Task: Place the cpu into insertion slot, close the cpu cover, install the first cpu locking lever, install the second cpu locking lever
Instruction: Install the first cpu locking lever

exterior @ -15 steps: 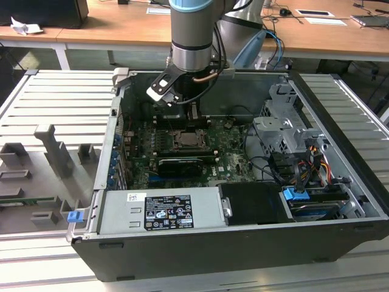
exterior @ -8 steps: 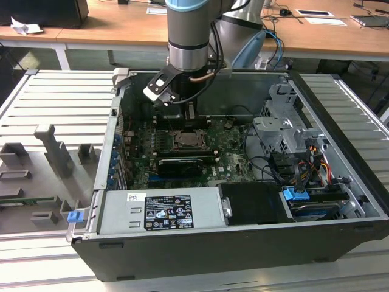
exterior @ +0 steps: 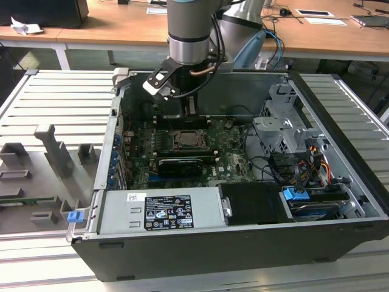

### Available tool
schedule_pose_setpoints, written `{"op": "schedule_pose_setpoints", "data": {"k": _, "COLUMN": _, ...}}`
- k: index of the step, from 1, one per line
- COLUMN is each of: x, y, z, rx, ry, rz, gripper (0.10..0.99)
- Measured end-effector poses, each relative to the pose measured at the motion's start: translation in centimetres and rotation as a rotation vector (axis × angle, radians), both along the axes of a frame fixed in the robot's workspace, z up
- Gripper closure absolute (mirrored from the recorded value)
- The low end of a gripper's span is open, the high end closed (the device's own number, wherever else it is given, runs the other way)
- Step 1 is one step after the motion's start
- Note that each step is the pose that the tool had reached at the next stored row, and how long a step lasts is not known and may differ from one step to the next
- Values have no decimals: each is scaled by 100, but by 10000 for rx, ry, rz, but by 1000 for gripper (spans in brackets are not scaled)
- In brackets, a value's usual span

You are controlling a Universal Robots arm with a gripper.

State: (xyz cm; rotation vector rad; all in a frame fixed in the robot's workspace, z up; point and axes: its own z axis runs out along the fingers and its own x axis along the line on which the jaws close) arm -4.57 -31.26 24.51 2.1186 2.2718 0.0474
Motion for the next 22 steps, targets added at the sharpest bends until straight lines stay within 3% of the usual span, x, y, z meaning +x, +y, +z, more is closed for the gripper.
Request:
{"op": "schedule_pose_setpoints", "data": {"k": 4, "x": 0, "y": 0, "z": 184, "rx": 0, "ry": -5, "rz": -1, "gripper": 980}}
{"op": "schedule_pose_setpoints", "data": {"k": 12, "x": 0, "y": 0, "z": 286, "rx": -1, "ry": -15, "rz": -1, "gripper": 980}}
{"op": "schedule_pose_setpoints", "data": {"k": 15, "x": 0, "y": 0, "z": 291, "rx": 1, "ry": -17, "rz": 81, "gripper": 980}}
{"op": "schedule_pose_setpoints", "data": {"k": 22, "x": -1, "y": 0, "z": 278, "rx": -17, "ry": -12, "rz": 1165, "gripper": 980}}
